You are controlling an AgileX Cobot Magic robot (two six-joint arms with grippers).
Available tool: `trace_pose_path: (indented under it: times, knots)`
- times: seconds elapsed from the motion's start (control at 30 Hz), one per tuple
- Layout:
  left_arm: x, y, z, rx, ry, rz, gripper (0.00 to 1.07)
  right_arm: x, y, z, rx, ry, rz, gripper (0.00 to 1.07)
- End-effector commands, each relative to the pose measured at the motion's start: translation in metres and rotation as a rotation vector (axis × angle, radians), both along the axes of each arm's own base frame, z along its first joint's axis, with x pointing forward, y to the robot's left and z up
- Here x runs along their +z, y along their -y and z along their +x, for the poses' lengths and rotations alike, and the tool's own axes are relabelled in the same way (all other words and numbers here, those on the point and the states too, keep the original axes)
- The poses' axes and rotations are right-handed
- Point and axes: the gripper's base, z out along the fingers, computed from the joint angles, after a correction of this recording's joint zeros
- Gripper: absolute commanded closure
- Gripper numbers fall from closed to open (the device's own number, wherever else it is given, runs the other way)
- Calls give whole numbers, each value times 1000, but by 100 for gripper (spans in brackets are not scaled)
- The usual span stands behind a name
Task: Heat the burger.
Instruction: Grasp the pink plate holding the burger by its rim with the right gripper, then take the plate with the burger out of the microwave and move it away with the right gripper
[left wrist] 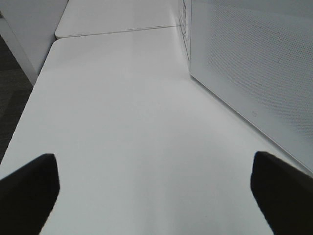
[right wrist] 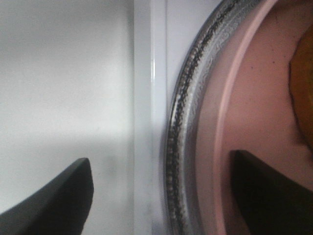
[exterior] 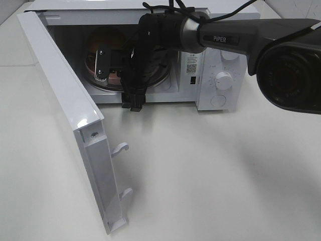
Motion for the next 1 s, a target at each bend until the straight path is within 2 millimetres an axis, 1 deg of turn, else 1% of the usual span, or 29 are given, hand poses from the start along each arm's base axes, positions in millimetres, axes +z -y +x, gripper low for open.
trace_pose_path:
  times: [0.03,0.13,0.17,0.2,0.23,0.27,0.3,0.33,0.37,0.4,0.43,0.47,0.5,0.53,0.57,0.63,0.77,0.8,0.83,0.9,0.93,1.0]
  knots:
    - [0,0,-3,0,21,-2,6,-12,2,-2,-12,-52,-14,31]
    - [0,0,-3,0,21,-2,6,-12,2,-2,-25,-57,-9,32]
    - [0,0,-3,0,21,-2,6,-12,2,-2,-34,-60,-6,34]
    - [0,0,-3,0,21,-2,6,-12,2,-2,-34,-60,-6,34]
    - [0,0,-3,0,21,-2,6,-12,2,-2,-34,-61,-6,37]
    - [0,0,-3,0,21,-2,6,-12,2,-3,-33,-64,-8,43]
    - [0,0,-3,0,21,-2,6,-12,2,-3,-33,-64,-8,43]
    - [0,0,-3,0,21,-2,6,-12,2,-3,-33,-67,-10,48]
    - [0,0,-3,0,21,-2,6,-13,2,-3,-32,-74,-14,58]
    - [0,0,-3,0,21,-2,6,-13,2,-3,-32,-74,-14,58]
    - [0,0,-3,0,21,-2,6,-13,3,-4,-32,-79,-18,72]
    - [0,0,-3,0,21,-2,6,-13,3,-4,-32,-79,-18,72]
    - [0,0,-3,0,21,-2,6,-13,3,-4,-31,-84,-21,79]
    - [0,0,-3,0,21,-2,6,-14,3,-5,-30,-94,-28,94]
    - [0,0,-3,0,21,-2,6,-14,3,-5,-30,-94,-28,94]
    - [0,0,-3,0,21,-2,6,-14,4,-7,-28,-113,-40,107]
    - [0,0,-3,0,21,-2,6,-13,5,-9,-26,-131,-52,107]
    - [0,0,-3,0,21,-2,6,-9,5,-9,-37,-129,-46,107]
    - [0,0,-3,0,21,-2,6,-9,5,-9,-37,-129,-46,107]
    - [0,0,-3,0,21,-2,6,2,5,-8,-45,-110,-30,107]
    - [0,0,-3,0,21,-2,6,2,5,-8,-45,-110,-30,107]
    - [0,0,-3,1,21,-3,6,8,5,-8,-58,-106,-19,107]
